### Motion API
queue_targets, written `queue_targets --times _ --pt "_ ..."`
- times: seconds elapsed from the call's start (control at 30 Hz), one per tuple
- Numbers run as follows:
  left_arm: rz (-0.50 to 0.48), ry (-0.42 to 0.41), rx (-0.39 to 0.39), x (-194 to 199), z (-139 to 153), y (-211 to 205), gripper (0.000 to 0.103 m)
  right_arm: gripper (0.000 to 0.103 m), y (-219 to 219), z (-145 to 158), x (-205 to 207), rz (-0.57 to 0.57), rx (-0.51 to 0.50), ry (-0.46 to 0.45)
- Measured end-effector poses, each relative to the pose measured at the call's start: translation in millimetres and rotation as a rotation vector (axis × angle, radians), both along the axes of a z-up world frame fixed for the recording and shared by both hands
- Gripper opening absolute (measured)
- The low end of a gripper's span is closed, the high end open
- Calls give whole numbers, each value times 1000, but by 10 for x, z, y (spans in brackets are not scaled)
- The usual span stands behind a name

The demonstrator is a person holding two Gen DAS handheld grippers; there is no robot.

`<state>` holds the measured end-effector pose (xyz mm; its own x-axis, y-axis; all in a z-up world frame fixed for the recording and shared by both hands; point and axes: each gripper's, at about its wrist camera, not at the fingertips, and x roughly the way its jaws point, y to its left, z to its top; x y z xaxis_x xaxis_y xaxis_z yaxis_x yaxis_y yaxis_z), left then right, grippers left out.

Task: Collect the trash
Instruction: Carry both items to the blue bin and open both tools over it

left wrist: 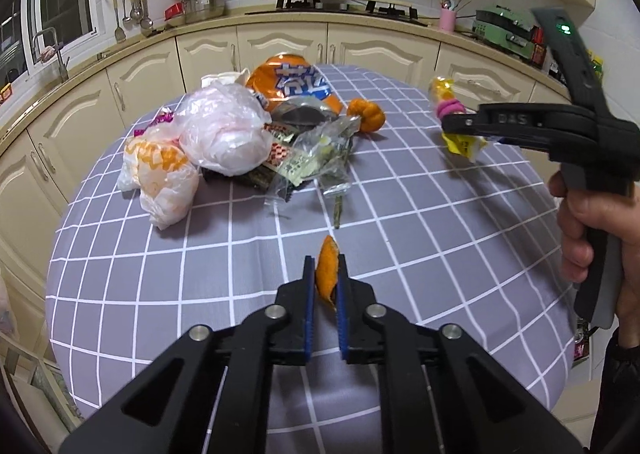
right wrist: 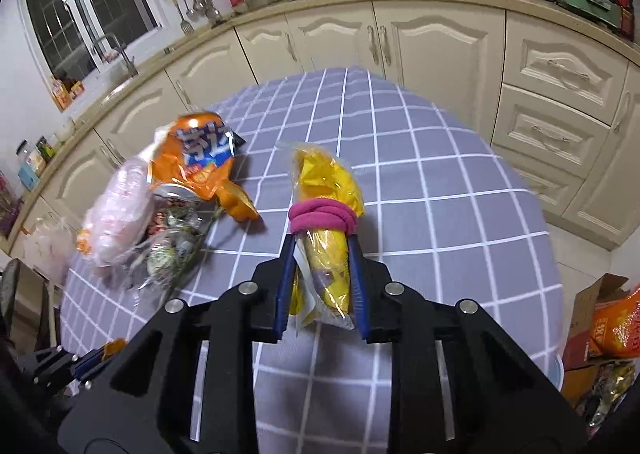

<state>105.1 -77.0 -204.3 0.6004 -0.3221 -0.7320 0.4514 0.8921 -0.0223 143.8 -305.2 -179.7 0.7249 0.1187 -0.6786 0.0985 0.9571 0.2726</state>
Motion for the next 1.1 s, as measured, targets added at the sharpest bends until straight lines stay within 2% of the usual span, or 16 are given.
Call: queue_targets --times 0.17,0.37,0.5,0.63,0.77,0.87,0.97,1.1 --pt "-14 -21 -14 -56 82 -91 8 25 -103 137 -216 17 29 -45" --pt "-72 -87 -99 -155 480 -358 8 25 -430 400 -667 -32 36 -126" --pt "-167 -128 -140 -219 708 -847 8 25 -792 490 -1010 -100 46 -157" --pt "-265 -121 -170 -343 737 -1387 8 25 -1307 440 -1437 -218 40 -150" --pt "-390 -54 -187 -522 599 -2053 9 25 -1986 134 -1966 -391 56 -85" --pt "-490 11 -159 -741 333 -2613 9 25 -2372 -224 -2247 -495 79 -2" --pt "-580 92 -96 -942 -88 -3163 9 25 -2783 -826 -2504 -581 166 116" --pt "-660 236 18 -1130 -864 -3805 9 25 -3056 -1515 -2663 -637 268 241"
